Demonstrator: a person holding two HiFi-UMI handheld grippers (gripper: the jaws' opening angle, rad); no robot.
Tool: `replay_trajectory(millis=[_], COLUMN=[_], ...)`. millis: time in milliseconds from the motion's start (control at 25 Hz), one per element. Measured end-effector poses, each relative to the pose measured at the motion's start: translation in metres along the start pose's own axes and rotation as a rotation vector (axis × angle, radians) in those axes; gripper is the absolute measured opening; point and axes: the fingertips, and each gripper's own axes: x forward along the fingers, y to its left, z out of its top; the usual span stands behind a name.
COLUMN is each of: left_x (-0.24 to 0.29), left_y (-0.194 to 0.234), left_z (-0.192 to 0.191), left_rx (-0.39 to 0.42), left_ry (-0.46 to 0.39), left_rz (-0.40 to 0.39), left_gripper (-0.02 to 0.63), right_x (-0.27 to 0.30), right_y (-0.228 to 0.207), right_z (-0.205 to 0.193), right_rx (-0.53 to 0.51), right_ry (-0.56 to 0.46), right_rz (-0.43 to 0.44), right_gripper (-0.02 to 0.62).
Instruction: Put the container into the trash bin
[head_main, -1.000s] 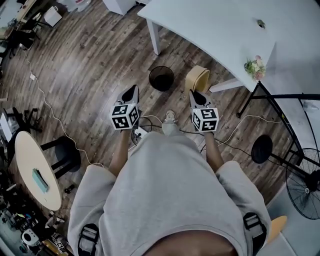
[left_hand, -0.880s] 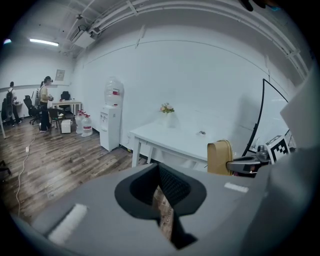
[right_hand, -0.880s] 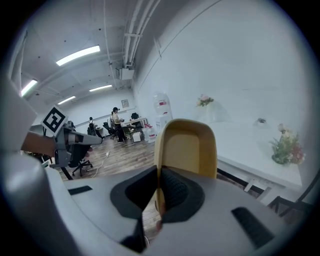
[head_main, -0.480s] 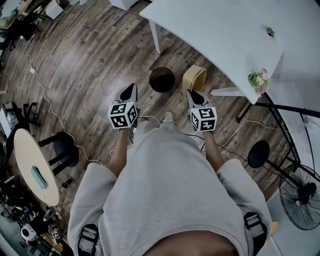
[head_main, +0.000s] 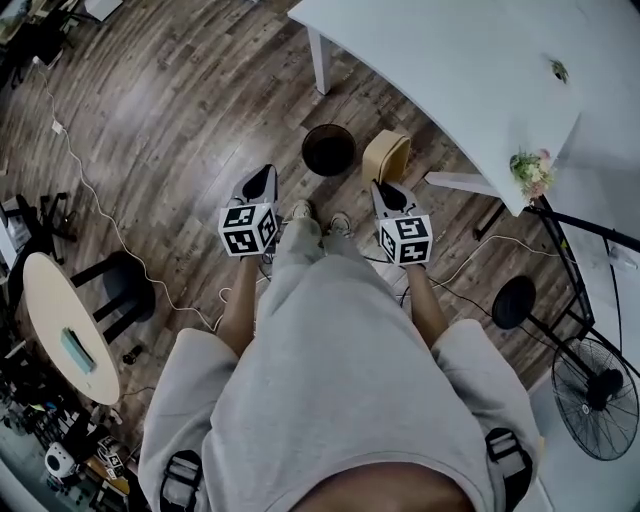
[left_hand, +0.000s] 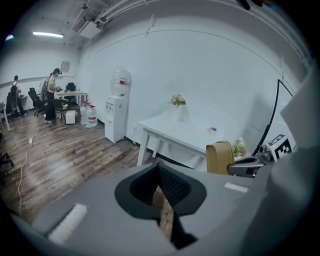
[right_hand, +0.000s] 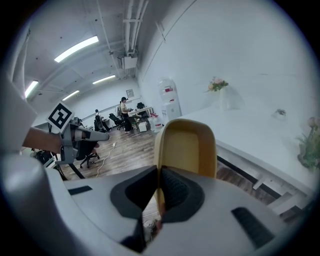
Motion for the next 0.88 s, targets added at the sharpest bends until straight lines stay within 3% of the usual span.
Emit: replay_trajectory(millis=[440,880], left_x=[0.057,0.093], left_y=[0.033,0.056], left_z=[-0.005,-0.024], left_rx=[0.022,0.015], left_ry=[0.083,0.149], left_rz=[-0.117,-0.158], left_gripper=[0.011,0.011], right_x=[0.056,0.097], right_y=[0.001,0.003], right_z=[-0.008,-0.026], right_rx=[0.069,0.11], right_ry=[0.059,0.111], right_rz=[-0.077,-0.099], right_gripper=[0.029,0.029])
